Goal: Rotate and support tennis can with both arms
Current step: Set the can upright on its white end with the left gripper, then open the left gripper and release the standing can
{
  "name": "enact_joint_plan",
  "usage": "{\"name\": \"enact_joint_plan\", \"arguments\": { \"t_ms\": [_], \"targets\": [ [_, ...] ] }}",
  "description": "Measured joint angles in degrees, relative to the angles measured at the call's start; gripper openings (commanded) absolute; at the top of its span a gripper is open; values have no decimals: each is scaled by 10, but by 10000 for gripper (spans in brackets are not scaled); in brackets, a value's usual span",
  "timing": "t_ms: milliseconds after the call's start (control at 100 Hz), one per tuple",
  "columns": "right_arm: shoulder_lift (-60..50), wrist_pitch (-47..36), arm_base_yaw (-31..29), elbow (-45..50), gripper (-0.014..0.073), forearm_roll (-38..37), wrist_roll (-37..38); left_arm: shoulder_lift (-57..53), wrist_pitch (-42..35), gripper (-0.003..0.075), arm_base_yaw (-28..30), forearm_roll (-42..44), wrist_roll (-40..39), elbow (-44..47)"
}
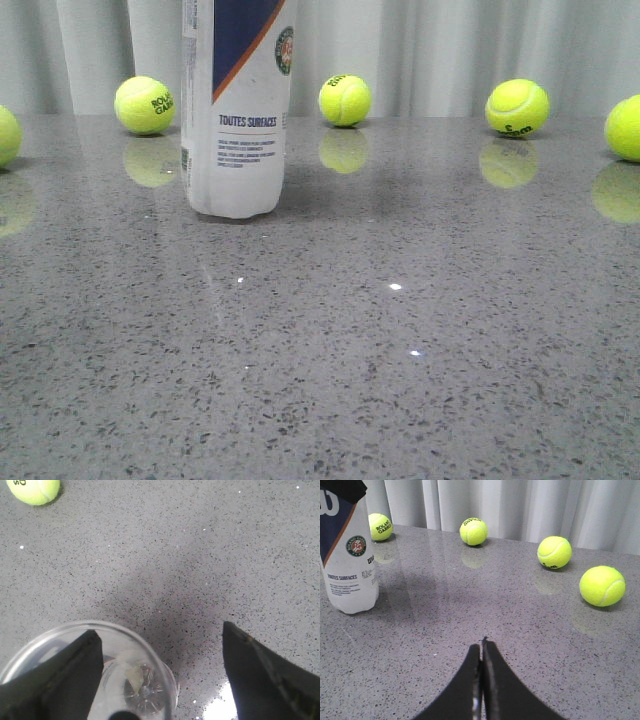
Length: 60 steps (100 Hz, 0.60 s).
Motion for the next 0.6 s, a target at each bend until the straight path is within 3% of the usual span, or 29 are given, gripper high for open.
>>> {"name": "enact_joint_plan", "arguments": {
  "t_ms": [600],
  "targets": [
    [0,0,0,0,-67,0,0,-22,-17,452,0,0,0,0]
  ]
}}
